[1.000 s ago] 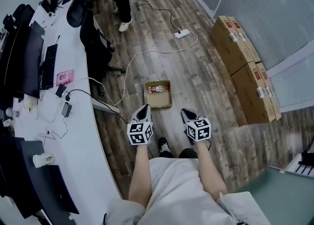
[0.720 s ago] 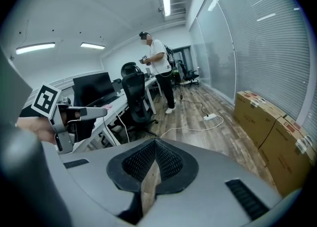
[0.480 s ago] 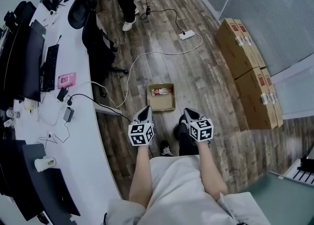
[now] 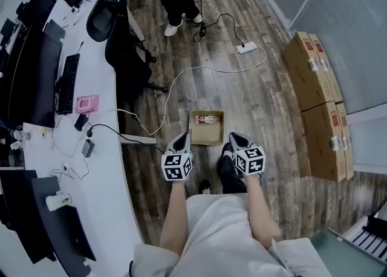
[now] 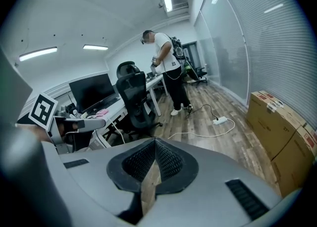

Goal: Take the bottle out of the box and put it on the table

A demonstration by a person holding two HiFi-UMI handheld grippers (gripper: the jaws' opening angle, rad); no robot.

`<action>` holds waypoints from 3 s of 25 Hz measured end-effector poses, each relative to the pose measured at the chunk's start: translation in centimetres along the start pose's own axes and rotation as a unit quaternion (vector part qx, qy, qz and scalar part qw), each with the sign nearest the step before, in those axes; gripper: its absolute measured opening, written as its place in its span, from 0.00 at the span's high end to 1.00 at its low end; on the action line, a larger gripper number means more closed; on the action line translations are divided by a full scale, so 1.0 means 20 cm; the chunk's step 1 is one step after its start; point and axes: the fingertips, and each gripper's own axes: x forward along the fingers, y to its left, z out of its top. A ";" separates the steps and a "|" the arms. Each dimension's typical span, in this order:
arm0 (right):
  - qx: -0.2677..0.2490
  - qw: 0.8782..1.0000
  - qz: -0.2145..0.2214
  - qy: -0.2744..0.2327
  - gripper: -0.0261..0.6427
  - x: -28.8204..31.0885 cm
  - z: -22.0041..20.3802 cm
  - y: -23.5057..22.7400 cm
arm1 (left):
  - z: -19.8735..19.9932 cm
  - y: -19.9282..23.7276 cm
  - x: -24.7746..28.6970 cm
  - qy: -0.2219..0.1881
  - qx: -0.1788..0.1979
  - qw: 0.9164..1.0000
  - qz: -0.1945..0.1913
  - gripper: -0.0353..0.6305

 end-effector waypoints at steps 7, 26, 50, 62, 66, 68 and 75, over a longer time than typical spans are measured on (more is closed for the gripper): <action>-0.042 0.998 0.036 0.031 0.90 0.21 0.20 -0.18 | 0.08 0.01 0.29 0.019 -0.018 0.999 0.022 0.92; -0.079 0.992 0.064 0.074 0.90 0.83 0.18 -0.44 | -0.16 0.26 0.86 0.069 -0.026 0.997 0.015 0.92; 0.106 0.991 -0.052 0.068 0.90 1.44 -0.88 -0.68 | -1.26 0.60 1.73 0.198 0.133 0.955 -0.175 0.92; 0.087 0.994 -0.048 0.045 0.90 1.65 -1.28 -1.08 | -2.02 0.61 2.20 0.233 0.215 0.922 -0.221 0.92; 0.129 0.990 -0.027 0.049 0.90 1.74 -1.39 -1.12 | -2.27 0.61 2.30 0.261 0.230 0.905 -0.245 0.92; 0.103 0.993 -0.007 0.053 0.90 1.83 -1.42 -1.10 | -2.34 0.65 2.37 0.262 0.252 0.899 -0.246 0.92; 0.113 0.990 0.021 0.076 0.90 2.02 -1.55 -1.19 | -2.57 0.71 2.67 0.257 0.310 0.879 -0.255 0.92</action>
